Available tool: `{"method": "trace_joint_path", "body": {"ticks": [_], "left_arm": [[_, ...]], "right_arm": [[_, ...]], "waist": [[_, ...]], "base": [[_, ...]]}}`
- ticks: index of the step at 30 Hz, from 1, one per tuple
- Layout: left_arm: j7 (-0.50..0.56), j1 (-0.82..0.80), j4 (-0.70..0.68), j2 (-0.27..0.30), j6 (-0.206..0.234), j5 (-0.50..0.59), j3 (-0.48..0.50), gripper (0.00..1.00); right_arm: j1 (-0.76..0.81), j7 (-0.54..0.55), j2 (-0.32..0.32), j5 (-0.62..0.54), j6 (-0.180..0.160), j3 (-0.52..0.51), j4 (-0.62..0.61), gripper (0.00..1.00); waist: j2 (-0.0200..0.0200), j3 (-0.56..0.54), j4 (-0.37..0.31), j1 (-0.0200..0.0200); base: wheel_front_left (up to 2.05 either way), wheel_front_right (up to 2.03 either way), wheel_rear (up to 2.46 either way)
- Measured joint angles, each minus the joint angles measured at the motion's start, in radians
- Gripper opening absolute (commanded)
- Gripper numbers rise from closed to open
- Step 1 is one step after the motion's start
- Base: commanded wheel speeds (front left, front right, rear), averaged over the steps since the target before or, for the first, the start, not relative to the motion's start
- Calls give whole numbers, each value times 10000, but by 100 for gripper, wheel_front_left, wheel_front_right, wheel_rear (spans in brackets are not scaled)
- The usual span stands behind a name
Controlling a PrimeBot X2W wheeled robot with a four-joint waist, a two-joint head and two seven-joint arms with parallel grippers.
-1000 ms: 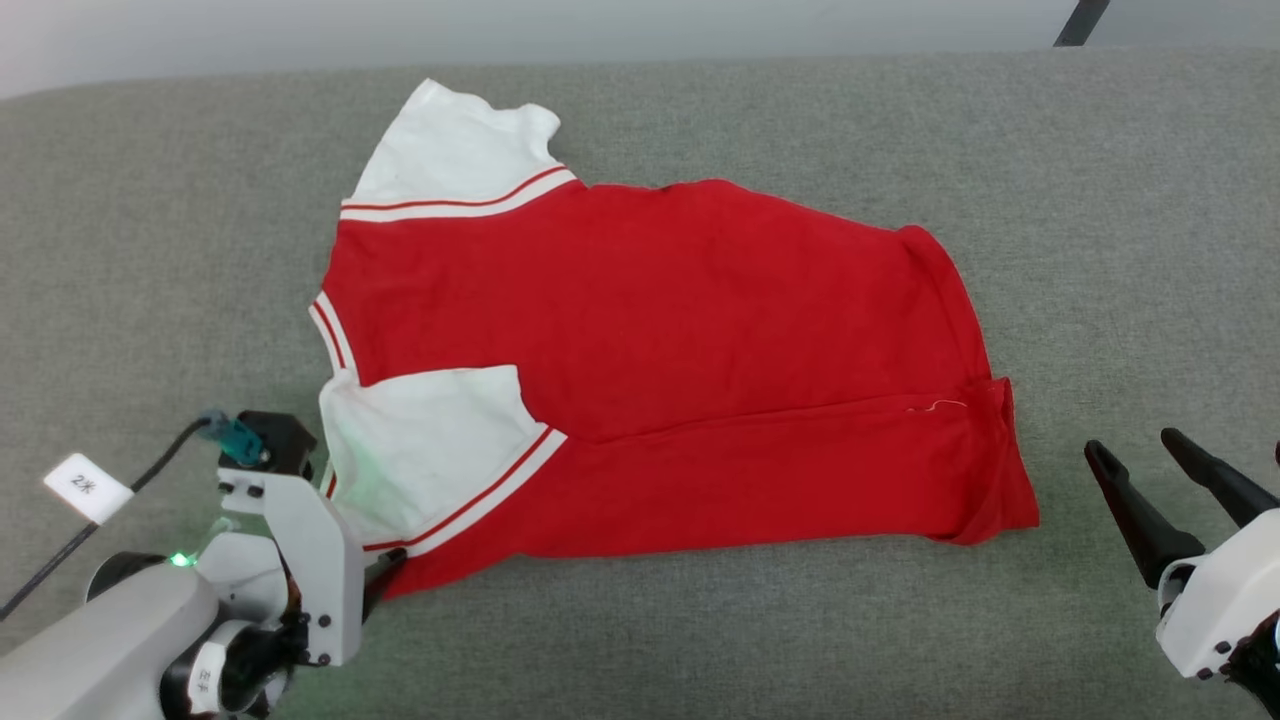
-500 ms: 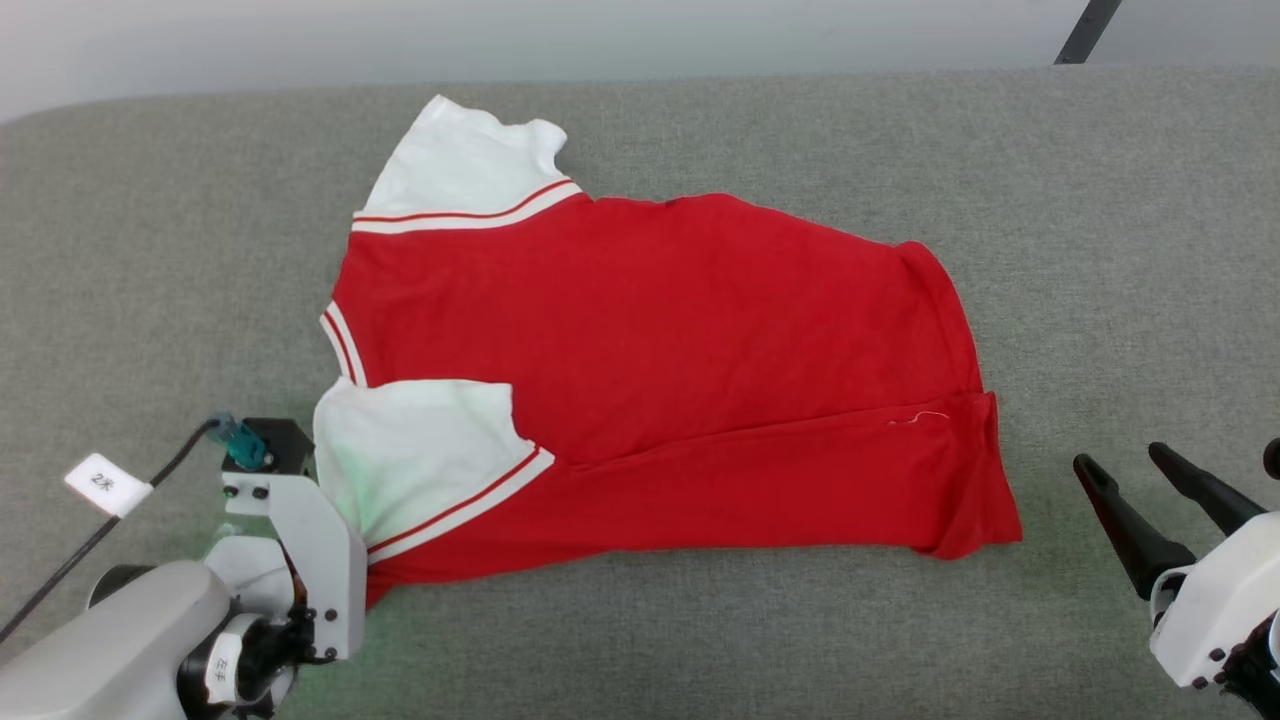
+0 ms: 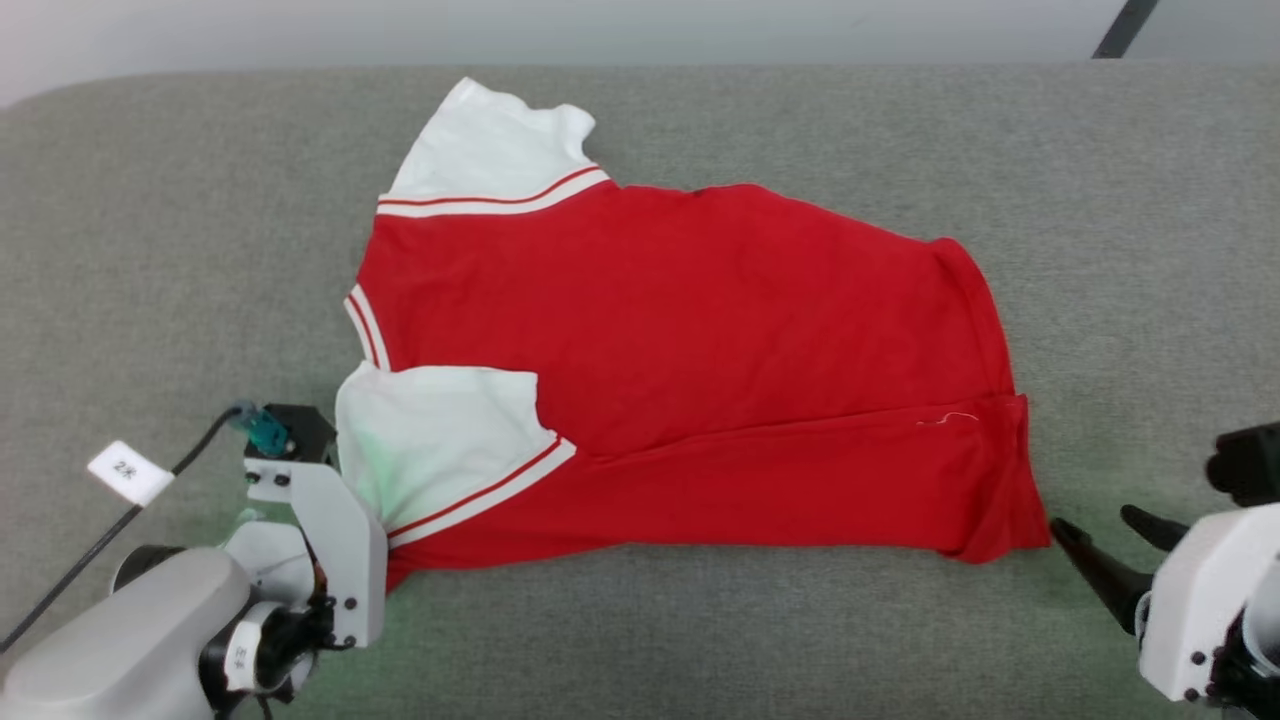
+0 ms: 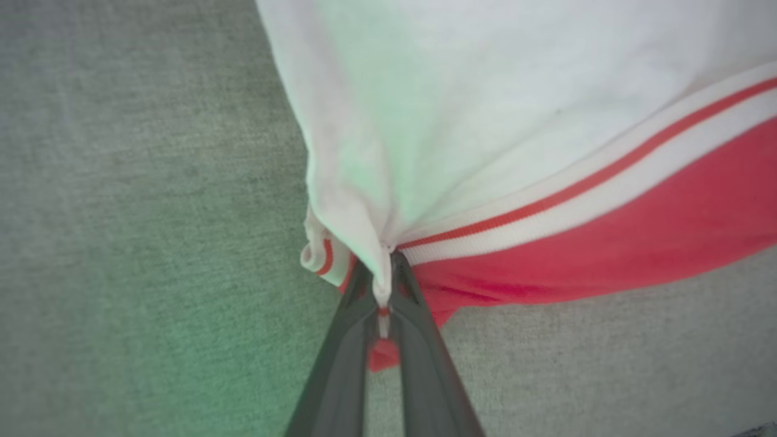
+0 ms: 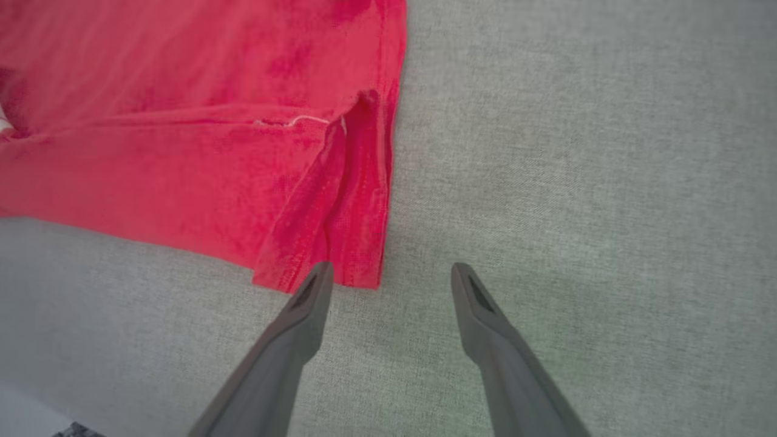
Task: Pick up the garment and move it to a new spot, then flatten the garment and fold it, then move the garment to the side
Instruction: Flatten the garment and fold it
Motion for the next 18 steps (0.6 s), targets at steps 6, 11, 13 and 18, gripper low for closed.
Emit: {"method": "trace_joint_path", "body": {"ticks": [6,11,13,18], "left_arm": [[52,-311,226,-360,-251,169,-107,0],[-4,-512,437,-660,-451,263,-150,0],[-36,-567,531,-761,-525,263,-155,0],[-117,-632,771,-965,-692,272,-165,0]], "right_arm": [[-662,443,-15,-330,0,345,886,100],[-1094,556,54,-458,0,677,1864,100],[-1299,591,56,-499,0,754,2215,100],[-1619,757,-157,-451,-2,1041,2746,0]], "waist": [[0,134,309,0],[0,267,582,0],[0,313,675,0],[0,354,829,0]], "base": [[0,0,0],[0,0,0],[0,0,0],[0,0,0]]}}
